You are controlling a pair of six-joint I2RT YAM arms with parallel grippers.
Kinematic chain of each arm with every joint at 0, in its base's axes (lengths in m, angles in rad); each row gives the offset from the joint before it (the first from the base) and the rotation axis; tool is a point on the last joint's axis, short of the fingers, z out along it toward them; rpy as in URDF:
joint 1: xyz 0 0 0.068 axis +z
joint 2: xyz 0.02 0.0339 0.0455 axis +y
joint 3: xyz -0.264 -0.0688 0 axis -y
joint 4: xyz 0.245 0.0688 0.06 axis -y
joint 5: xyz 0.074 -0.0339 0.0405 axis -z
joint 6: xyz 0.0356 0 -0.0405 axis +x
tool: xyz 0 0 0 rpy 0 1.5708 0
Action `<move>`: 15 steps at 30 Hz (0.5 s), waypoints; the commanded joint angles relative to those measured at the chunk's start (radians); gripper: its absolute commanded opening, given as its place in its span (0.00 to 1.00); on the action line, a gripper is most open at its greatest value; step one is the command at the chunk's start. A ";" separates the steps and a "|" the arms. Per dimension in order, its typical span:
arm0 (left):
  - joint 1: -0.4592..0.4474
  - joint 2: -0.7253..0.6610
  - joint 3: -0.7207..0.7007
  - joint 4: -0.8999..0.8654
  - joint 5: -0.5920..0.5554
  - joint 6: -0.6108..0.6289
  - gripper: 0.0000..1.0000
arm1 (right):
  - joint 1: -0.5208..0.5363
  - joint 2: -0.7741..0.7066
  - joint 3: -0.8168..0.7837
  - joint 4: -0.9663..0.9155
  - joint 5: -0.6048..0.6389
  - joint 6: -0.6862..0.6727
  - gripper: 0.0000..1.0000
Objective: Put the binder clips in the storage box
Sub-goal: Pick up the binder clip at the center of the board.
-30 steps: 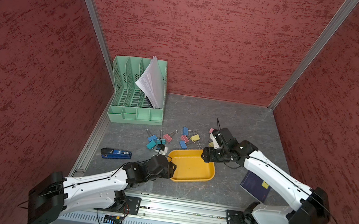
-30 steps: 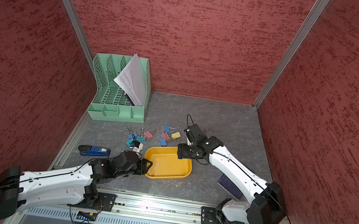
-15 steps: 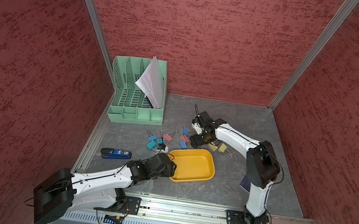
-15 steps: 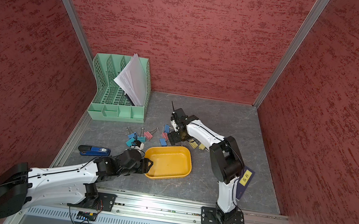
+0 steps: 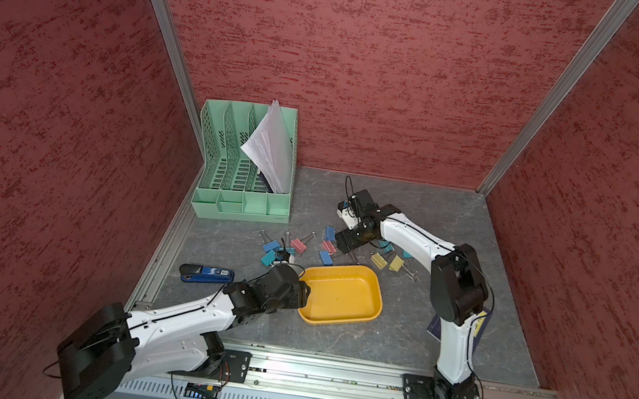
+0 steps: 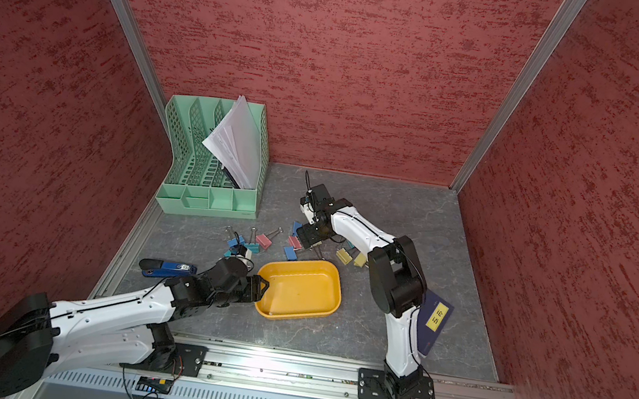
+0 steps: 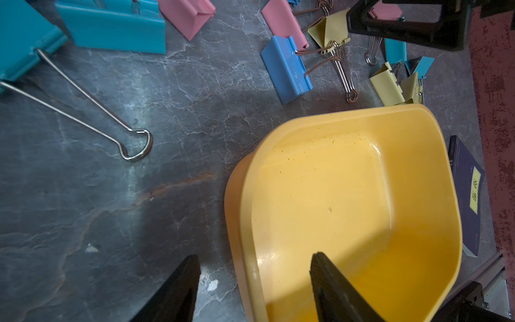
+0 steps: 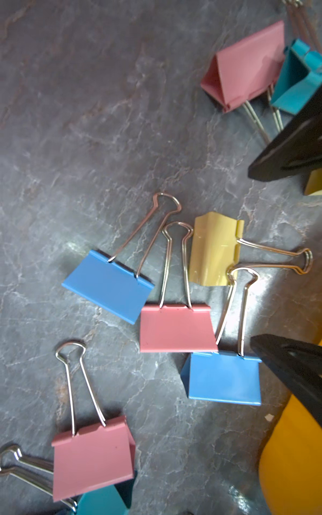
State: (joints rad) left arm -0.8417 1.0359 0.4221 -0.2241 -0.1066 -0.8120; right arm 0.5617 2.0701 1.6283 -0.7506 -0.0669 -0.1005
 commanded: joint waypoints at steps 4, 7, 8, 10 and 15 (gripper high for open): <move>0.016 0.001 0.014 0.005 0.013 0.019 0.67 | -0.021 0.056 0.042 0.014 -0.014 0.031 0.91; 0.020 0.004 0.011 0.011 0.015 0.022 0.67 | -0.028 0.073 0.048 0.017 -0.011 0.043 0.91; 0.021 0.007 0.012 0.013 0.017 0.023 0.67 | -0.028 0.078 0.049 0.019 -0.018 0.043 0.91; 0.023 0.015 0.012 0.017 0.019 0.023 0.67 | -0.029 0.087 0.049 0.025 -0.017 0.048 0.91; 0.024 0.035 0.012 0.034 0.025 0.023 0.67 | -0.032 0.112 0.059 0.030 -0.014 0.064 0.88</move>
State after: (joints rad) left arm -0.8238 1.0634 0.4221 -0.2157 -0.0872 -0.8032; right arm 0.5350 2.1628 1.6485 -0.7441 -0.0757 -0.0570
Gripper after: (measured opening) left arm 0.668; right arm 0.886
